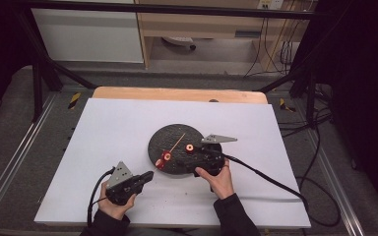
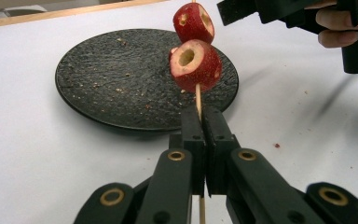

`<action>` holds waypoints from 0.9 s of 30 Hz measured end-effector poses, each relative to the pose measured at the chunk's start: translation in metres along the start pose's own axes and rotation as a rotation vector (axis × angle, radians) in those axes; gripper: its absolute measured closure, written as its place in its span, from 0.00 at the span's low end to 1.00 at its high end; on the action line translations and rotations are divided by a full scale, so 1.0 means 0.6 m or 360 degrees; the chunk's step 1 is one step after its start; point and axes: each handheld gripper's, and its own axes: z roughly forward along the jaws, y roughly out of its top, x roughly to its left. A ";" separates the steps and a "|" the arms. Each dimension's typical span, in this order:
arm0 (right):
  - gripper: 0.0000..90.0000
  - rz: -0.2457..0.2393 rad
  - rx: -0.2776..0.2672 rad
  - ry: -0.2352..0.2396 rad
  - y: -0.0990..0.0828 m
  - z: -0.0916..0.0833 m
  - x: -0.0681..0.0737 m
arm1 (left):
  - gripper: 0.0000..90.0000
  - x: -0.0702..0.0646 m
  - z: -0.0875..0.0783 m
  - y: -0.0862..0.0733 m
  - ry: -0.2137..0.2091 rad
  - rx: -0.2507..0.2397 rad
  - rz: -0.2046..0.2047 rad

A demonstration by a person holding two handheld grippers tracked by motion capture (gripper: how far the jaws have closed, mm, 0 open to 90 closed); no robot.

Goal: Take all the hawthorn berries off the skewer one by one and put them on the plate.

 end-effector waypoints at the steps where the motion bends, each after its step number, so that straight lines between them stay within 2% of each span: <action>1: 0.09 0.0004 -0.0039 0.0022 0.001 0.005 0.008 | 0.98 0.000 0.000 0.000 0.0001 0.0002 0.0002; 3: 0.13 0.0011 -0.0051 0.0050 0.004 0.011 0.014 | 0.98 -0.001 0.000 0.000 0.0000 0.0000 0.0004; 11: 0.29 0.0054 -0.0069 0.0076 0.008 0.029 0.023 | 0.98 -0.004 0.002 0.001 -0.0006 -0.0003 0.0000; 21: 0.51 0.0133 -0.0052 0.0140 0.001 0.045 0.020 | 0.98 -0.008 0.006 0.000 -0.0014 -0.0004 0.0007; 22: 0.51 0.0133 -0.0052 0.0140 0.001 0.045 0.020 | 0.98 -0.009 0.006 0.000 -0.0012 -0.0004 0.0008; 23: 0.57 0.0141 -0.0047 0.0145 0.001 0.045 0.020 | 0.98 -0.009 0.006 0.000 -0.0014 -0.0007 0.0005; 27: 0.62 0.0165 -0.0040 0.0179 0.001 0.047 0.019 | 0.98 -0.009 0.006 0.000 -0.0013 -0.0005 0.0008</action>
